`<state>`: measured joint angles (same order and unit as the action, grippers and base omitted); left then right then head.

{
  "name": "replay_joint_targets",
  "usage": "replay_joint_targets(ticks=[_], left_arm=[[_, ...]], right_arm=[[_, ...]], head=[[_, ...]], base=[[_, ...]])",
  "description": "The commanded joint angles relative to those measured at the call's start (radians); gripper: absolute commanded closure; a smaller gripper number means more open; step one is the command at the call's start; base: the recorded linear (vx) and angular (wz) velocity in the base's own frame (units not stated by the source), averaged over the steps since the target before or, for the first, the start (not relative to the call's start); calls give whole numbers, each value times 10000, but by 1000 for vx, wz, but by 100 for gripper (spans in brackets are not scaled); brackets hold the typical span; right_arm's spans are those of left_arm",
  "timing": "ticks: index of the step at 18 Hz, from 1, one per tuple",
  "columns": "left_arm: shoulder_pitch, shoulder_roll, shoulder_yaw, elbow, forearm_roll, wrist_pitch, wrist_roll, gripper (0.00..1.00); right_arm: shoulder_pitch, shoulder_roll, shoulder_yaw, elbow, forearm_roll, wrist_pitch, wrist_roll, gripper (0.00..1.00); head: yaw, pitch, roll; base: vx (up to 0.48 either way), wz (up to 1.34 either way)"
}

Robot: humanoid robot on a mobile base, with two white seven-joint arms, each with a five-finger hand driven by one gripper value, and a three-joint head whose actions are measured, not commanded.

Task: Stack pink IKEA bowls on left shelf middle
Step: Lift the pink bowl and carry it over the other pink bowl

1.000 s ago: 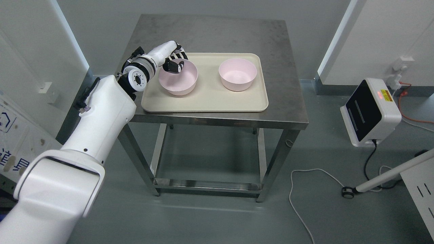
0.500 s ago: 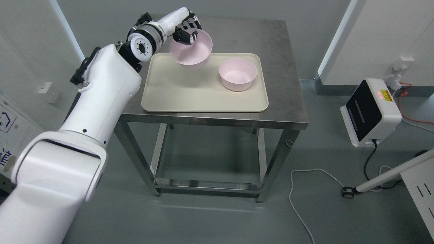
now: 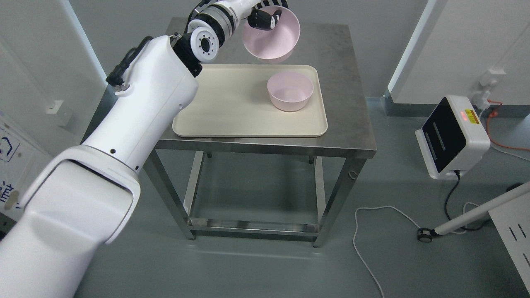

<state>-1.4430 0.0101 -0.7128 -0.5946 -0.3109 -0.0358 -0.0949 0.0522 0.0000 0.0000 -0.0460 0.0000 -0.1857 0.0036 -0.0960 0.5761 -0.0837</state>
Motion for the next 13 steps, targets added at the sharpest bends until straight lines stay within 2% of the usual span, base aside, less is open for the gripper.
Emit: replay_joint_targets(ticks=[1,4,9,13], left_arm=[[72,73,-3547,-558,1727,525,933,99],[179,73,-3732,116,1804,542,949,99],[348,73,-3732,86,3580,833,1407,98],[348,73,-3732,71,3814,833,1455,97]], right_arm=[[0,-175,-92,0,77,1,-5,0],[0,-175,-92,0,77,1,-5,0],[0,-175,-92,0,77,1,-5,0],[0,-175,-92,0,77,1,-5,0]], head=[[0,0,0],[0,0,0],[0,0,0],[0,0,0]], base=[[0,0],[0,0],[0,0],[0,0]])
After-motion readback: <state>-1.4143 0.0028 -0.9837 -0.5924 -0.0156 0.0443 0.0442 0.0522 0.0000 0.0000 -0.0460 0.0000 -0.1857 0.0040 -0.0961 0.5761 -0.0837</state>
